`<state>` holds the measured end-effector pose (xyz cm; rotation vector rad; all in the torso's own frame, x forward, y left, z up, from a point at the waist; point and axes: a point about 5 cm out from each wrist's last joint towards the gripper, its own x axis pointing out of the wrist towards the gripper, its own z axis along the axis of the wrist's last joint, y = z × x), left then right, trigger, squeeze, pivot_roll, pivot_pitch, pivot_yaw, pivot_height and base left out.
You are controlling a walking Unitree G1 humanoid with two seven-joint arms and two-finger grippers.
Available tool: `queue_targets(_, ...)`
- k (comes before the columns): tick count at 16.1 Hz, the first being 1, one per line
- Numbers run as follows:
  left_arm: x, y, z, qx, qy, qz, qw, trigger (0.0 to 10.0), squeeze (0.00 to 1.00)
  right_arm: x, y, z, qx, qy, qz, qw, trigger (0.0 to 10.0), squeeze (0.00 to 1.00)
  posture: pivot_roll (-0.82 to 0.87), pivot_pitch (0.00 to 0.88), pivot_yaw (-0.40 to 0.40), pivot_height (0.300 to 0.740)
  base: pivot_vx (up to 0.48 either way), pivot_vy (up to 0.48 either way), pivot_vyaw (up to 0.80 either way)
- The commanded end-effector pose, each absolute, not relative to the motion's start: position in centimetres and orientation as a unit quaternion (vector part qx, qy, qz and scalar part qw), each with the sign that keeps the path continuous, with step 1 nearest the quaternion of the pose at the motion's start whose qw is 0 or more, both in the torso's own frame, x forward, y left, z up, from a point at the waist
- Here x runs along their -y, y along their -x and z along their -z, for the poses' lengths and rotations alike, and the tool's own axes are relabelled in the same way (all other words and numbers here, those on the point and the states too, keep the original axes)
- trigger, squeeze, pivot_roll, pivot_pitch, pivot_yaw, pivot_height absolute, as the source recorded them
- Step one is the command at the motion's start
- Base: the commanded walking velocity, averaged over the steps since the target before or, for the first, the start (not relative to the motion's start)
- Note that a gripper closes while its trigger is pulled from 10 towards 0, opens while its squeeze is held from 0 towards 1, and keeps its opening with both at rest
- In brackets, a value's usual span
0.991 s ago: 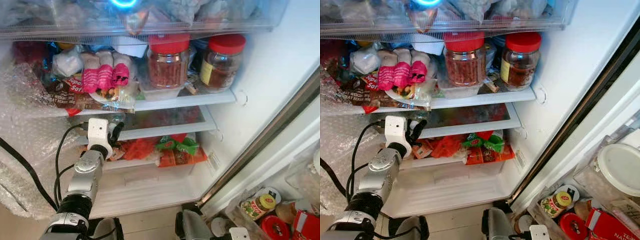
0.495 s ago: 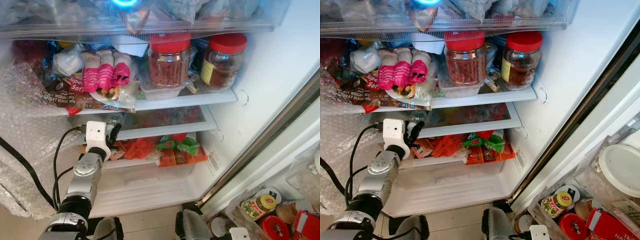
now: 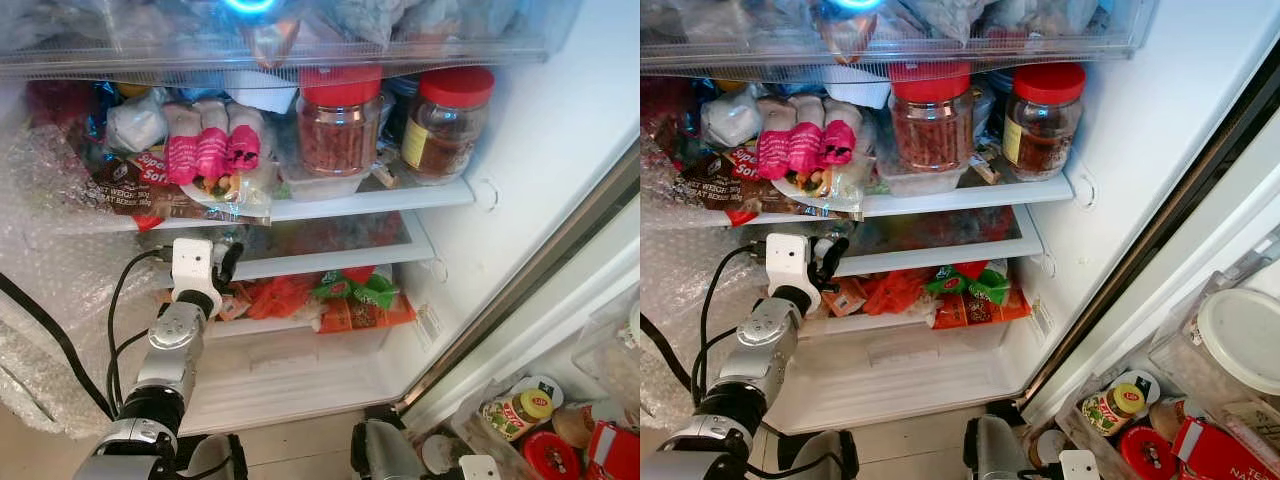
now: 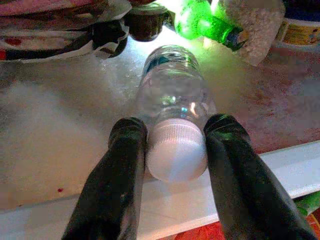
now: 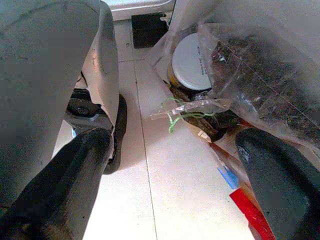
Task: Restocking fridge
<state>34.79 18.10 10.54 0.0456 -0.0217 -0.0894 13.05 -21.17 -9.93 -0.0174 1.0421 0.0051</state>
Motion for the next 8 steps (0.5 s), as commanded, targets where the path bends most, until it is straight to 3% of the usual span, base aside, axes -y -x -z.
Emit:
queue_targets(1, -18.07, -35.0, -10.86, 0.016, -0.037, 0.047, 0.998, 10.0, 0.87, 20.83, -12.44, 10.21, -0.507, -0.002, -0.001, 0.862, 10.0, 0.0, -0.06, 0.098, -0.054, 0.618, 0.0, 0.0, 0.0)
queue_targets(7, -18.02, -34.98, -11.04, 0.024, -0.035, 0.048, 0.998, 10.0, 0.85, 20.83, -12.45, 10.2, -0.507, -0.002, 0.0, 0.862, 10.0, 0.0, -0.06, 0.096, -0.053, 0.618, 0.0, 0.0, 0.0)
queue_targets(8, -17.7, -34.82, -11.58, 0.044, -0.053, 0.061, 0.996, 10.0, 0.64, 20.84, -12.43, 10.2, -0.507, -0.002, 0.0, 0.862, 10.0, 0.0, -0.06, 0.098, -0.052, 0.618, 0.0, 0.0, 0.0)
